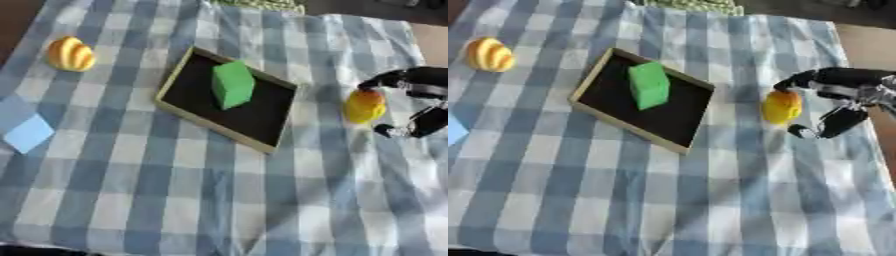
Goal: Pick up objects on the table and place them in the box.
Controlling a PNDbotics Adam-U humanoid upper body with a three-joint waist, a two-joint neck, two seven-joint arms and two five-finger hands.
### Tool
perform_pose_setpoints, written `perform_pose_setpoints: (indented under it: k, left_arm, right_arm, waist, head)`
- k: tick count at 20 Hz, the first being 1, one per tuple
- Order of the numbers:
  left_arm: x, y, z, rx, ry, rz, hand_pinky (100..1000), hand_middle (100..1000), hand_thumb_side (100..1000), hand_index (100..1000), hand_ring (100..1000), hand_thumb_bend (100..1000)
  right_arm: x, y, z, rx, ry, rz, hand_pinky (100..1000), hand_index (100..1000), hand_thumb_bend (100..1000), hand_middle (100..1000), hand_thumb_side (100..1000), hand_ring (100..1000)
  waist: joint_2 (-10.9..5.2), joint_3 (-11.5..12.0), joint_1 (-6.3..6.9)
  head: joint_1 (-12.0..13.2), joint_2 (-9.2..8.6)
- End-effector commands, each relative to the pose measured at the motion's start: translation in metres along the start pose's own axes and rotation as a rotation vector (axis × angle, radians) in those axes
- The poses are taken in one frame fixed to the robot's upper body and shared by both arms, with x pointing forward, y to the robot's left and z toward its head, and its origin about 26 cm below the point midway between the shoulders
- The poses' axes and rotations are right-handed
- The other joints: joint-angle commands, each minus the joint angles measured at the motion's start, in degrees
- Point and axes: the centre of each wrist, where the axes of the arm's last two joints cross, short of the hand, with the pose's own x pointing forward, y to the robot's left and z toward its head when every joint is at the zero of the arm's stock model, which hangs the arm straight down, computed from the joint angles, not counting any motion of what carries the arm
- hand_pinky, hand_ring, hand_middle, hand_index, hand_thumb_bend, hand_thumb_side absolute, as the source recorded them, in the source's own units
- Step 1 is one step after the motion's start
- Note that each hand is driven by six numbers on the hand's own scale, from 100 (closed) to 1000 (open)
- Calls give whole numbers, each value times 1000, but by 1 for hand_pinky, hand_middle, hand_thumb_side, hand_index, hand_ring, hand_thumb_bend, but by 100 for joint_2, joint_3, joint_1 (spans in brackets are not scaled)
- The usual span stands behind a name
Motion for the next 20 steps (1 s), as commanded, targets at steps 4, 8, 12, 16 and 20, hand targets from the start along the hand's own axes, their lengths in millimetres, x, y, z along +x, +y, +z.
perform_pose_setpoints:
  k: [4,8,12,16,20]
  left_arm:
    - [6,-1,-5,-15,-25,0,1000,742,625,846,786,100]
    - [6,-2,-5,-16,-25,2,1000,742,625,846,786,100]
    - [6,-2,-5,-19,-24,6,1000,742,626,846,787,100]
    - [5,-3,-4,-21,-21,8,1000,741,627,846,787,100]
    - [5,-4,-4,-23,-19,10,1000,741,627,846,788,100]
  right_arm:
    - [-7,-8,5,-63,61,35,953,996,287,847,395,913]
    - [-9,-4,3,-87,91,53,936,985,302,832,432,899]
    - [-12,0,0,-87,116,71,925,975,326,817,468,890]
    - [-15,5,-4,-73,134,81,914,957,322,795,479,875]
    - [-17,9,-8,-66,143,69,887,907,212,724,451,824]
  waist:
    - [0,-1,57]
    - [9,-2,63]
    - [20,11,72]
    - [35,18,75]
    - [47,21,78]
  head:
    - [28,-80]
    - [31,-85]
    - [21,-90]
    - [10,-99]
    - [-17,-92]
